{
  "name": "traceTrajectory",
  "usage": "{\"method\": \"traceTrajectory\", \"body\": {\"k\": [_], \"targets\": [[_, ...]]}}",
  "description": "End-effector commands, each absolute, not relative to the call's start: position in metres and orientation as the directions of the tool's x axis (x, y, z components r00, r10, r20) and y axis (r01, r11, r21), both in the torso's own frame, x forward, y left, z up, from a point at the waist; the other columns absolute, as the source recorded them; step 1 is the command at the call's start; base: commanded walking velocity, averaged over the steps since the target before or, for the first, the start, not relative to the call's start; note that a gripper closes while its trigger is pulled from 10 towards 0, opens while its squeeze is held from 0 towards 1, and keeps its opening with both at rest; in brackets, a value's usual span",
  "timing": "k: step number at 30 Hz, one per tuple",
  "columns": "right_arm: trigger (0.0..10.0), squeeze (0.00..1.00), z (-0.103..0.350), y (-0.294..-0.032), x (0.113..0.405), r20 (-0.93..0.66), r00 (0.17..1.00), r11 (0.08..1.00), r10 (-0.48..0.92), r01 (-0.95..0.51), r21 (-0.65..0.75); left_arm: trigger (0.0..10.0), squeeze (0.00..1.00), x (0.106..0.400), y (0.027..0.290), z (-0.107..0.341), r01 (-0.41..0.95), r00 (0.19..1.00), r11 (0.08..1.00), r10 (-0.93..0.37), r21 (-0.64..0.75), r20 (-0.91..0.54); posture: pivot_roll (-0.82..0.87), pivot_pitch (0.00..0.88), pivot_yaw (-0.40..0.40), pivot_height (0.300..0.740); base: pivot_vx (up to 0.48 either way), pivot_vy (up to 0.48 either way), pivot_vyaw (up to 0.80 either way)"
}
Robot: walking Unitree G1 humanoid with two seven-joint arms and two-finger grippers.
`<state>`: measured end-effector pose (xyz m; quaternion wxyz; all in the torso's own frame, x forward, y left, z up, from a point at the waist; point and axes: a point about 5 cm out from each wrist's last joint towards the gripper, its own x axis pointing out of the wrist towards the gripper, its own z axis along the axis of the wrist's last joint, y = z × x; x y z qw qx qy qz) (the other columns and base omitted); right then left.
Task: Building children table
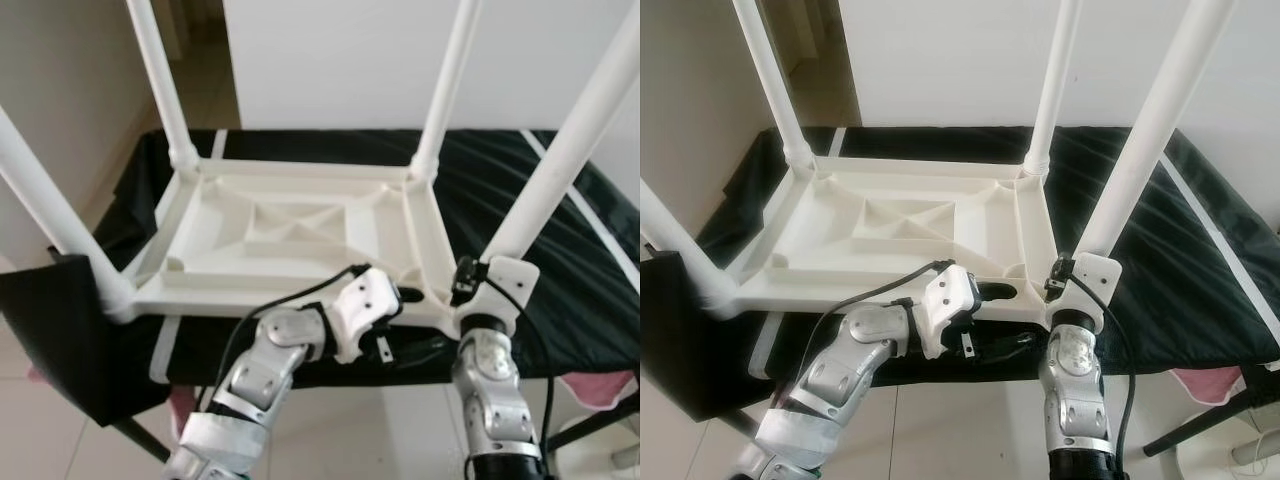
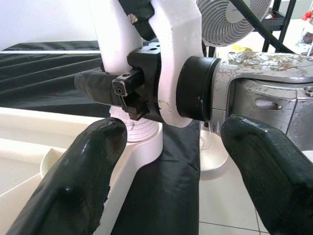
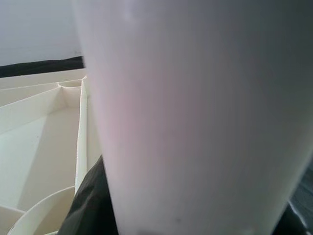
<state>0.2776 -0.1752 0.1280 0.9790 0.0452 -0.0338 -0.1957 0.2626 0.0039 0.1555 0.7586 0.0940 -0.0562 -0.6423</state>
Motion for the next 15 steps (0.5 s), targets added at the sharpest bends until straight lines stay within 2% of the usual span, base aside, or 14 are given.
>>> {"method": "traceTrajectory", "body": {"k": [1,10,11,12,13,15], "targets": [[10.0,0.00,0.1072,-0.1732,0.2743,-0.082,0.907,0.900,-0.413,0.420,0.114,10.0,0.00,0.2648,0.0027,0.1561,0.955,0.209,0.197,-0.977,0.223,-0.032,-0.07,0.000,-0.006,0.740,0.000,0.000,0.00],[10.0,0.00,0.1097,-0.1716,0.2747,-0.067,0.907,0.900,-0.416,0.421,0.108,10.0,0.00,0.2655,0.0028,0.1564,0.953,0.213,0.201,-0.977,0.226,-0.030,-0.07,0.000,-0.007,0.740,0.000,0.000,0.00],[10.0,0.85,0.1107,-0.1712,0.2747,-0.059,0.908,0.901,-0.415,0.419,0.108,10.0,0.00,0.2654,0.0028,0.1562,0.953,0.214,0.201,-0.976,0.228,-0.031,-0.07,0.000,-0.008,0.740,0.000,0.000,0.00],[10.0,0.85,0.1114,-0.1710,0.2747,-0.053,0.908,0.902,-0.415,0.418,0.109,10.0,0.00,0.2653,0.0028,0.1562,0.952,0.215,0.202,-0.976,0.229,-0.032,-0.07,0.000,-0.008,0.740,0.000,0.000,0.00],[10.0,1.00,0.1131,-0.1712,0.2745,-0.039,0.912,0.905,-0.409,0.411,0.110,10.0,0.00,0.2659,0.0032,0.1565,0.951,0.219,0.207,-0.975,0.230,-0.029,-0.07,0.000,-0.010,0.740,0.000,0.000,0.00],[10.0,1.00,0.1145,-0.1716,0.2744,-0.028,0.914,0.907,-0.405,0.405,0.112,10.0,0.00,0.2667,0.0038,0.1569,0.950,0.224,0.212,-0.974,0.231,-0.026,-0.07,0.000,-0.010,0.740,0.000,0.000,0.00]]}}
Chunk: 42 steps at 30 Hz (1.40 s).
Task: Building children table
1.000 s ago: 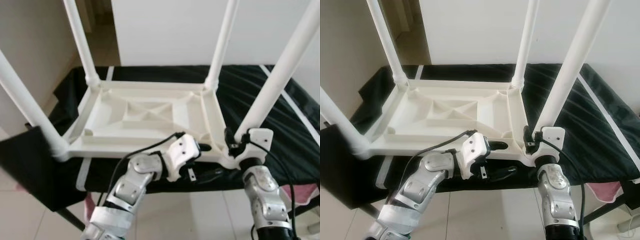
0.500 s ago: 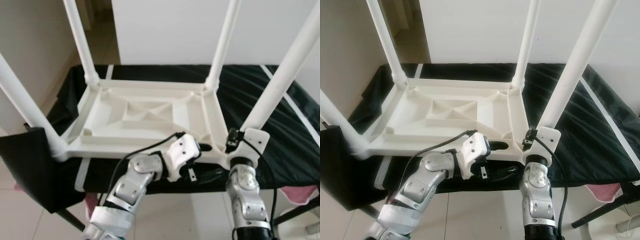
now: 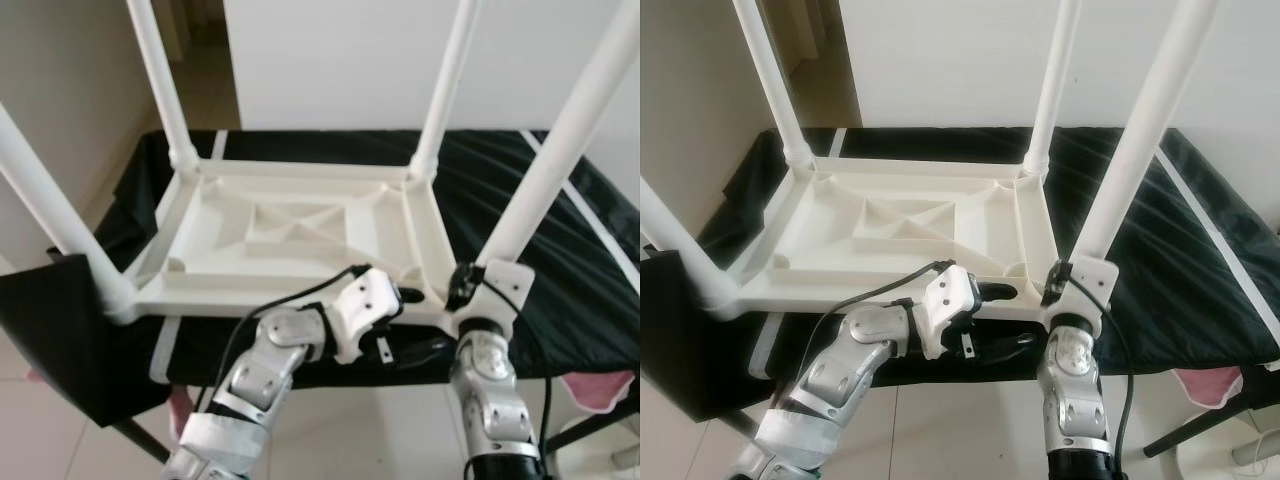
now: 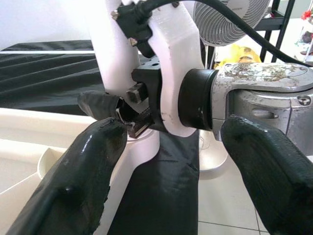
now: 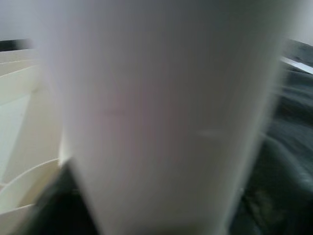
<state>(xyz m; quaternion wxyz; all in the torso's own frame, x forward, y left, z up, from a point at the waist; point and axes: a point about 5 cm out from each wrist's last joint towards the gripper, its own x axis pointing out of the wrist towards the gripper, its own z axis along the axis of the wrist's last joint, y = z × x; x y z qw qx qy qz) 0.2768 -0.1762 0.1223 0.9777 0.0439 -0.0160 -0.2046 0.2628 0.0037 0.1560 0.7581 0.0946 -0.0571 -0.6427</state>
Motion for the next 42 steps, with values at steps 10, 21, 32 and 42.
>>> {"method": "traceTrajectory", "body": {"k": [10,21,32,42], "targets": [[10.0,0.43,0.118,-0.183,0.274,0.025,0.967,0.965,-0.254,0.252,0.074,10.0,0.00,0.269,0.009,0.155,0.941,0.248,0.232,-0.968,0.246,-0.036,-0.07,0.000,-0.010,0.740,0.000,0.000,0.00],[10.0,0.00,0.125,-0.191,0.278,0.089,0.995,0.998,-0.055,0.053,0.028,10.0,0.00,0.269,0.008,0.153,0.909,0.297,0.279,-0.955,0.310,-0.014,-0.08,0.000,-0.005,0.740,0.000,0.000,0.00],[10.0,0.00,0.124,-0.205,0.279,0.084,0.987,0.991,0.135,-0.133,-0.035,10.0,0.00,0.270,0.011,0.149,0.842,0.393,0.362,-0.920,0.400,0.006,-0.07,0.004,-0.005,0.740,0.000,0.000,0.00],[2.4,0.00,0.123,-0.219,0.278,0.051,0.962,0.960,0.267,-0.261,-0.105,10.0,0.00,0.269,0.010,0.146,0.869,0.359,0.324,-0.933,0.374,-0.027,-0.07,0.007,-0.005,0.740,0.000,0.000,0.00]]}}
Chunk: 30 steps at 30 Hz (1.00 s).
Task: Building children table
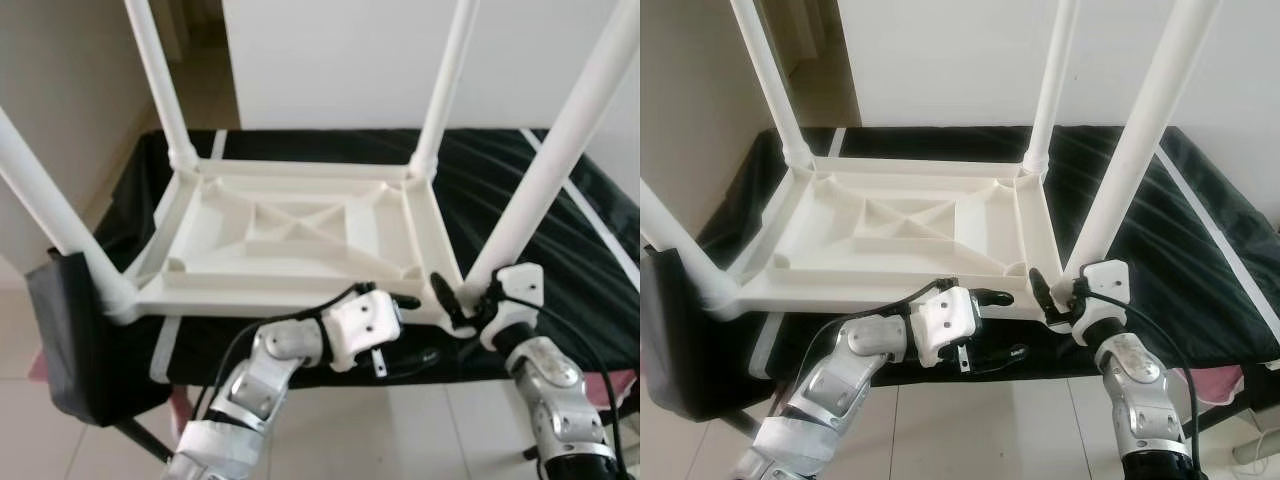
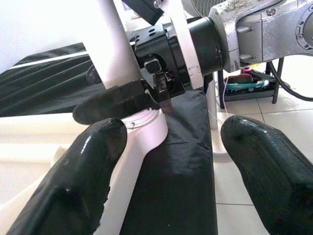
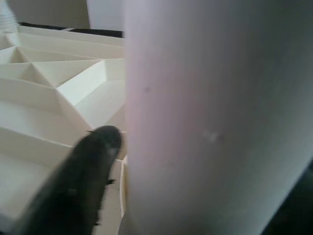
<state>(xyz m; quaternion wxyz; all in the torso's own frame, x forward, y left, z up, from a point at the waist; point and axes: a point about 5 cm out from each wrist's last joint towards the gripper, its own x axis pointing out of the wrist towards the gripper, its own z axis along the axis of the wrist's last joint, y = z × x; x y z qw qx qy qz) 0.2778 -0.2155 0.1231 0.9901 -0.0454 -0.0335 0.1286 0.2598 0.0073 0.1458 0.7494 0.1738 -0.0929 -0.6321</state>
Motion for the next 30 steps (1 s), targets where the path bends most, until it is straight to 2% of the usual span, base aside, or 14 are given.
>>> {"method": "traceTrajectory", "body": {"k": [1,7,8,10,11,22,28,30], "targets": [[0.1,0.00,0.123,-0.220,0.279,0.051,0.960,0.956,0.274,-0.267,-0.119,10.0,0.00,0.268,0.010,0.145,0.879,0.346,0.310,-0.938,0.363,-0.037,-0.07,0.007,-0.005,0.740,0.000,0.000,0.00],[0.0,0.00,0.122,-0.222,0.278,0.043,0.956,0.951,0.289,-0.282,-0.126,10.0,0.00,0.268,0.010,0.145,0.884,0.341,0.305,-0.939,0.355,-0.041,-0.07,0.008,-0.004,0.740,0.000,0.000,0.00],[4.2,0.00,0.119,-0.222,0.277,0.028,0.957,0.952,0.289,-0.283,-0.120,10.0,0.00,0.269,0.010,0.145,0.878,0.350,0.313,-0.936,0.361,-0.041,-0.07,0.009,-0.005,0.740,0.000,0.000,0.00],[4.2,0.00,0.119,-0.222,0.277,0.028,0.957,0.952,0.289,-0.283,-0.120,10.0,0.00,0.269,0.010,0.145,0.878,0.350,0.313,-0.936,0.361,-0.041,-0.07,0.009,-0.005,0.740,0.000,0.000,0.00],[10.0,0.00,0.119,-0.222,0.277,0.024,0.956,0.951,0.292,-0.288,-0.111,10.0,0.00,0.269,0.011,0.145,0.874,0.356,0.317,-0.934,0.368,-0.041,-0.07,0.010,-0.005,0.740,0.000,0.000,0.00],[10.0,0.00,0.122,-0.216,0.275,0.051,0.959,0.959,0.277,-0.273,-0.073,10.0,0.00,0.272,0.010,0.145,0.850,0.392,0.345,-0.919,0.397,-0.041,-0.07,0.007,-0.001,0.740,0.000,0.000,0.00],[10.0,0.00,0.122,-0.212,0.273,0.052,0.972,0.972,0.231,-0.228,-0.054,10.0,0.00,0.272,0.009,0.145,0.848,0.396,0.349,-0.918,0.399,-0.038,-0.07,0.007,0.000,0.740,0.000,0.000,0.00],[10.0,0.00,0.121,-0.211,0.272,0.060,0.982,0.984,0.177,-0.175,-0.035,10.0,0.00,0.272,0.009,0.145,0.847,0.395,0.348,-0.918,0.402,-0.037,-0.08,0.001,0.001,0.740,0.000,0.000,0.00]]}}
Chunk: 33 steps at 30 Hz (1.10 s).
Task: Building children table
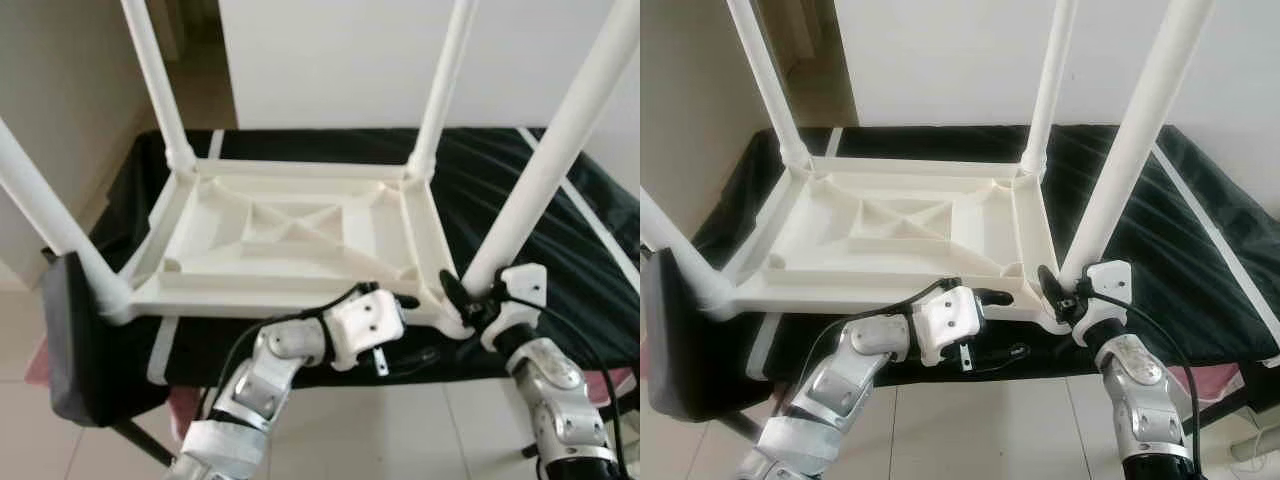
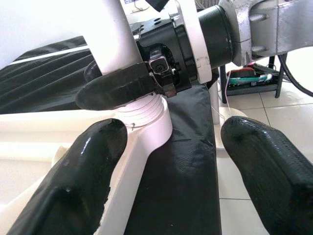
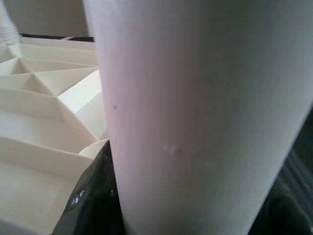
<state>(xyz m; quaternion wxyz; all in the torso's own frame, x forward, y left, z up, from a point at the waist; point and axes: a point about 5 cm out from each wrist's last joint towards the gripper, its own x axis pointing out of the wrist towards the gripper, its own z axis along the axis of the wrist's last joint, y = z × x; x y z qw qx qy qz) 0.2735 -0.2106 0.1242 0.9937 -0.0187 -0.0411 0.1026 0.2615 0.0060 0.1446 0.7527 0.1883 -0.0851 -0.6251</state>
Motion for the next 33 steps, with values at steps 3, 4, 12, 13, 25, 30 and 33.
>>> {"method": "traceTrajectory", "body": {"k": [3,4,12,13,25,30,33], "targets": [[10.0,0.00,0.120,-0.211,0.272,0.062,0.988,0.990,0.142,-0.140,-0.029,10.0,0.00,0.272,0.008,0.145,0.846,0.394,0.347,-0.918,0.404,-0.037,-0.08,0.000,0.002,0.740,0.000,0.000,0.00],[10.0,0.00,0.120,-0.210,0.271,0.068,0.992,0.994,0.106,-0.105,-0.017,10.0,0.00,0.272,0.008,0.145,0.846,0.393,0.345,-0.919,0.405,-0.038,-0.08,0.000,0.003,0.740,0.000,0.000,0.00],[10.0,0.00,0.121,-0.212,0.269,0.076,0.996,0.999,-0.041,0.039,0.024,10.0,0.00,0.273,0.008,0.145,0.847,0.386,0.338,-0.922,0.409,-0.037,-0.08,0.000,0.003,0.740,0.000,0.000,0.00],[10.0,0.00,0.120,-0.212,0.268,0.069,0.996,0.998,-0.064,0.062,0.032,10.0,0.00,0.273,0.007,0.145,0.848,0.385,0.337,-0.922,0.410,-0.037,-0.09,0.000,0.003,0.740,0.000,0.000,0.00],[10.0,0.00,0.109,-0.194,0.260,0.007,0.906,0.900,-0.423,0.419,0.119,10.0,0.00,0.272,0.005,0.145,0.848,0.380,0.335,-0.925,0.409,-0.030,-0.08,0.000,-0.011,0.740,0.000,0.000,0.00],[10.0,0.00,0.109,-0.186,0.260,-0.006,0.901,0.890,-0.434,0.430,0.147,10.0,0.00,0.272,0.004,0.145,0.849,0.380,0.337,-0.925,0.407,-0.027,-0.08,0.000,-0.011,0.740,0.000,0.000,0.00],[10.0,0.00,0.111,-0.178,0.262,-0.004,0.911,0.899,-0.413,0.409,0.157,10.0,0.00,0.272,0.003,0.146,0.850,0.377,0.335,-0.926,0.406,-0.025,-0.08,0.000,-0.010,0.740,0.000,0.000,0.00]]}}
